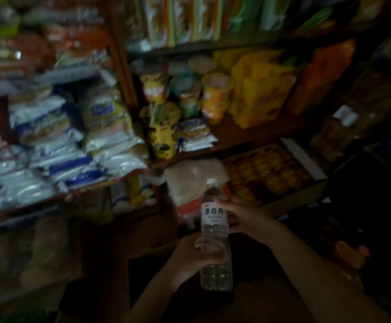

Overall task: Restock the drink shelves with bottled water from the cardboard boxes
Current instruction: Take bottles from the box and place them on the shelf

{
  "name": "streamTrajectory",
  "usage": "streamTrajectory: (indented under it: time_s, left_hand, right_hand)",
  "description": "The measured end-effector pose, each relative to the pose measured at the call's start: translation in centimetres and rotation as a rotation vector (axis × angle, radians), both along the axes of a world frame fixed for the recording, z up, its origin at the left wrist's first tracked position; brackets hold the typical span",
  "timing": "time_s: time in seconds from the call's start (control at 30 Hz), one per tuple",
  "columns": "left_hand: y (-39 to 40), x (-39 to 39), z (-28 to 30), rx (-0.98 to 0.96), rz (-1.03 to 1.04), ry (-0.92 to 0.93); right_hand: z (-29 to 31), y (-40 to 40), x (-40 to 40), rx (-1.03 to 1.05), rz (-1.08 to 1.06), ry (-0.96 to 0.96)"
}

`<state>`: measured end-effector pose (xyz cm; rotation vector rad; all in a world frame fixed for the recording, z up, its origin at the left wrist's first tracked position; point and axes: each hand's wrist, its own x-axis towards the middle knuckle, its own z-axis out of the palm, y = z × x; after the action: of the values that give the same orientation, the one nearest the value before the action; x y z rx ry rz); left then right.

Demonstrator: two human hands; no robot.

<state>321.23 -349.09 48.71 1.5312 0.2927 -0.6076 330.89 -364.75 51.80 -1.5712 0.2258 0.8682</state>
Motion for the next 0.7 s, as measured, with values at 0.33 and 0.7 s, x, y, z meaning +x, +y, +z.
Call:
streamTrajectory:
  time_s: [0.33,0.7]
  left_hand:
    - [-18.7,4.1,14.5,0.249,-0.415,-0.405]
    - [-44.2,2.5,26.0,-0.090,-0.739,-0.614]
  right_hand:
    - [16.9,-21.0,-2.1,-0.077,-0.302,-0.290]
    - [31.2,-45.0,-12.4,-0.270,-0.704,-0.615]
